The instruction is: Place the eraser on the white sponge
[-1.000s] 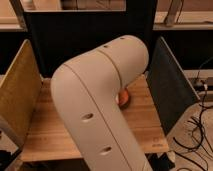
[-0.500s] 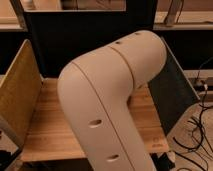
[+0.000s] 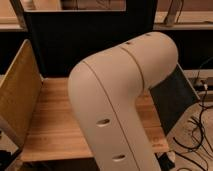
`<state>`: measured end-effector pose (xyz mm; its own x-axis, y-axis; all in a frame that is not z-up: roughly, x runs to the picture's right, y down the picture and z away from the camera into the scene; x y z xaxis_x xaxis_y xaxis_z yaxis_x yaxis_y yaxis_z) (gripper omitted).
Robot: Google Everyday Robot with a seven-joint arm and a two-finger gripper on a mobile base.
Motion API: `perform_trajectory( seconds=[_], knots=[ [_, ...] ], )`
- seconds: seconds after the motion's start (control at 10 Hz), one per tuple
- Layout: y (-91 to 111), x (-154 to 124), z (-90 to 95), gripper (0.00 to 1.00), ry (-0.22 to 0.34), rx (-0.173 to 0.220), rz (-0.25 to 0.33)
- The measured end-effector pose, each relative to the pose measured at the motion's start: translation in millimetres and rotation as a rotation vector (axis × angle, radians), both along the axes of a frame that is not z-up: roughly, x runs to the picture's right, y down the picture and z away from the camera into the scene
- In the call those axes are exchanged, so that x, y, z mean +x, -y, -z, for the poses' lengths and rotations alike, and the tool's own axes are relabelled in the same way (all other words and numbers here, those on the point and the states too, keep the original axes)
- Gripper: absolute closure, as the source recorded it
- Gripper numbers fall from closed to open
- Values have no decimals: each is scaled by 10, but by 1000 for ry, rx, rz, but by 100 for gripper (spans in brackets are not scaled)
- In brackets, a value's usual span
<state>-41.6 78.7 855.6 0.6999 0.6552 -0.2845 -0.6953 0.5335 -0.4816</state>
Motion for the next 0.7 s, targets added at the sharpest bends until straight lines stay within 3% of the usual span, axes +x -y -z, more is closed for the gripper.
perform_trajectory(
  seconds=[0.1, 0.7],
  knots=[
    [-4, -19, 0, 97, 2, -1, 2],
    [-6, -36, 1, 39, 4, -1, 3]
  ],
)
